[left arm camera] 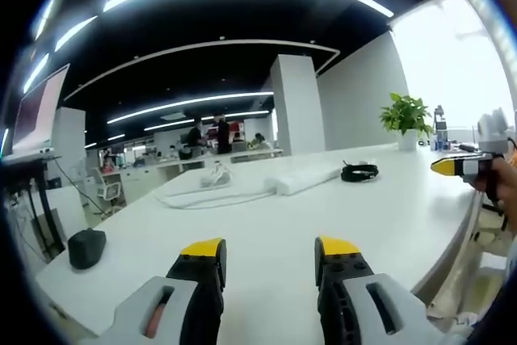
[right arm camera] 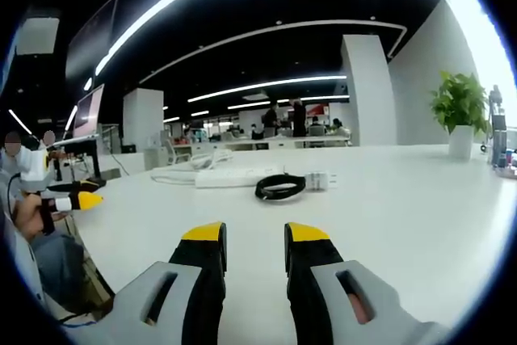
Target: Straighten the power strip on the desk, plug the charger into it
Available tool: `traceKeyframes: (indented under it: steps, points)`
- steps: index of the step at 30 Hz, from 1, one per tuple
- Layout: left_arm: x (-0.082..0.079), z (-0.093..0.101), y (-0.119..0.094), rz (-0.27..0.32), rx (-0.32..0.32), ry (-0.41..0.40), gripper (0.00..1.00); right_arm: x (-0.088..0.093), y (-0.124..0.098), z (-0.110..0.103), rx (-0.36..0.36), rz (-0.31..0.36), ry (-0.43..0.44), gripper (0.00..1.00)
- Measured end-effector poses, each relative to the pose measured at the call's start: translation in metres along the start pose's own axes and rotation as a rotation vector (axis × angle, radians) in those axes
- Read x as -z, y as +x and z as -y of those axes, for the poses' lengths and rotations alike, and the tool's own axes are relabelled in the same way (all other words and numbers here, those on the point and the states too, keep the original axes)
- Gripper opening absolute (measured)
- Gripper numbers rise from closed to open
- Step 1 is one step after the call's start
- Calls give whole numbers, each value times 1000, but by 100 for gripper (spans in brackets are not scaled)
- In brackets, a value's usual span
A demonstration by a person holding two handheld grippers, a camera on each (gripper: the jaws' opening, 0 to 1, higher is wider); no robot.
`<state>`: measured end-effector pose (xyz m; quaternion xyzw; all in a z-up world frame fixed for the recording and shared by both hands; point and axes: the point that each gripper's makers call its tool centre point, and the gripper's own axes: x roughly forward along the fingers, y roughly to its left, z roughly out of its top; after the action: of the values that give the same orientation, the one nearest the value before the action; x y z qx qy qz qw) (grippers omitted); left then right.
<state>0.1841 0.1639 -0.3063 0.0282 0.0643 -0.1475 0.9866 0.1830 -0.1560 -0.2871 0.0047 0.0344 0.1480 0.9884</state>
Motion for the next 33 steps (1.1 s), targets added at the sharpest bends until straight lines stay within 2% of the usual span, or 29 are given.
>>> traceKeyframes:
  steps: [19,33]
  points:
    - [0,1,6,-6,11,6,44,-1,6,-2,-11,-3,-8,28]
    - [1,-5,13,-13,4,8,44,-4,19,9,-6,-10,-36,29]
